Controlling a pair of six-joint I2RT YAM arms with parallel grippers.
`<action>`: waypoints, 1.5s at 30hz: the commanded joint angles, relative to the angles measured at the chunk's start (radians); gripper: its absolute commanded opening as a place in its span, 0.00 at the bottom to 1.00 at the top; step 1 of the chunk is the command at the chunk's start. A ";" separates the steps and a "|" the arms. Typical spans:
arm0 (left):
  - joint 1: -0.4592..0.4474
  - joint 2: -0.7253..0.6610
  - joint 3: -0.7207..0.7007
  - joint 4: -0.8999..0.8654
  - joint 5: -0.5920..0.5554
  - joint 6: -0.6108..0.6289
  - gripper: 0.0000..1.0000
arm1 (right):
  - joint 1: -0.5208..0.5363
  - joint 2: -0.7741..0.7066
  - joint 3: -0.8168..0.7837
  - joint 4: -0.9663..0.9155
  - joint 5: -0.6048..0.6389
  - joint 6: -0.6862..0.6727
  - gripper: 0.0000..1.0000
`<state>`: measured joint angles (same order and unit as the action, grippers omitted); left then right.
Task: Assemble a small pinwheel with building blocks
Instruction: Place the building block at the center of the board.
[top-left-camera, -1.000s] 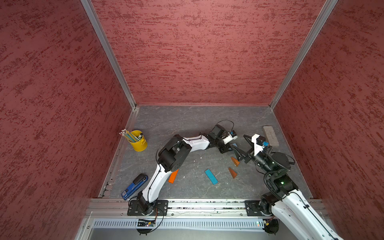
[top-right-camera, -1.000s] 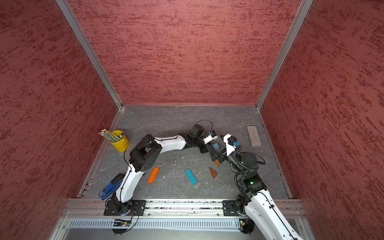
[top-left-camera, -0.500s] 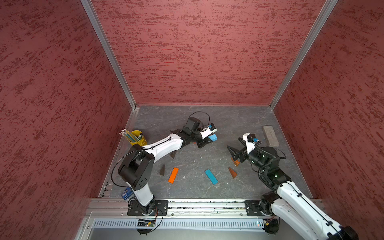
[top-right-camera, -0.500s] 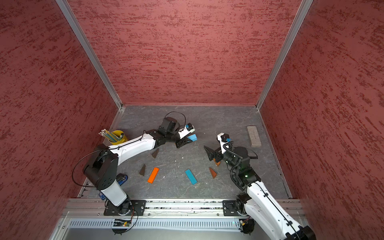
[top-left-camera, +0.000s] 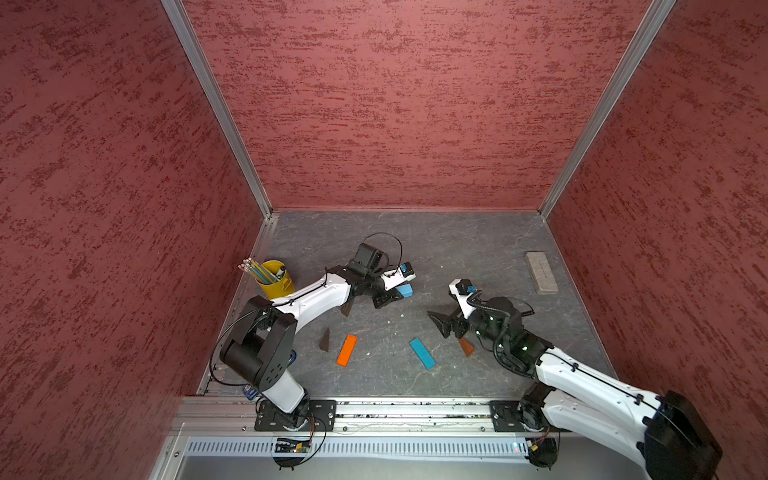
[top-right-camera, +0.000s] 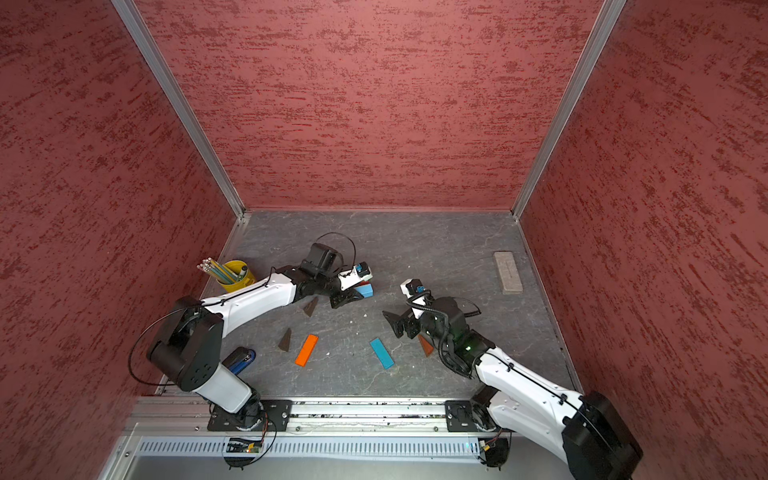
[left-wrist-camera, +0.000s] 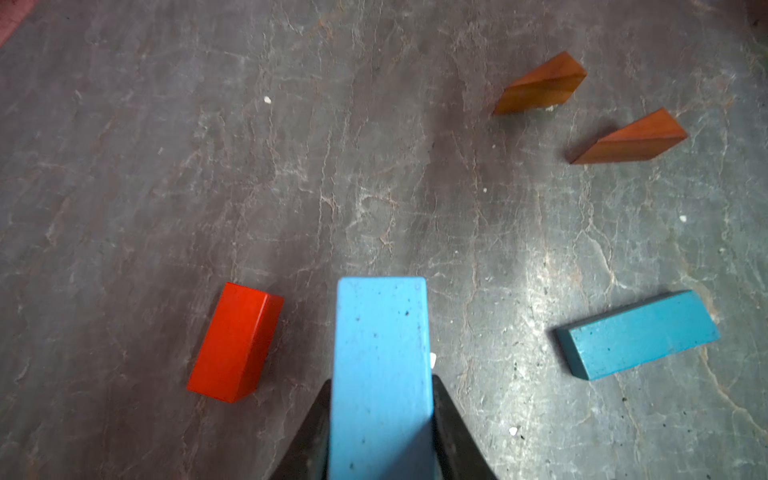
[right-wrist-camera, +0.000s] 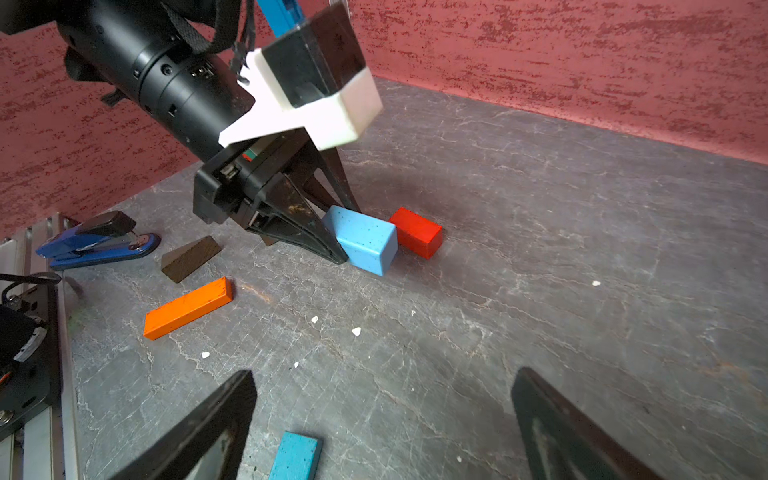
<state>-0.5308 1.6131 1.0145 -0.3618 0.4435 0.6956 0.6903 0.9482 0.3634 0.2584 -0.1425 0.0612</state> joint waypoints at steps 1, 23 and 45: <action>0.003 0.034 -0.014 -0.018 0.001 0.071 0.23 | 0.013 0.003 -0.018 0.081 0.027 0.018 0.99; 0.022 0.215 0.072 -0.025 -0.151 0.105 0.26 | 0.018 -0.028 -0.050 0.096 0.032 0.009 0.99; 0.029 0.240 0.094 -0.017 -0.187 0.111 0.39 | 0.017 -0.028 -0.050 0.096 0.018 0.009 0.99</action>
<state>-0.5030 1.8404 1.0954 -0.3820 0.2596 0.7948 0.6998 0.9333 0.3241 0.3325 -0.1299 0.0704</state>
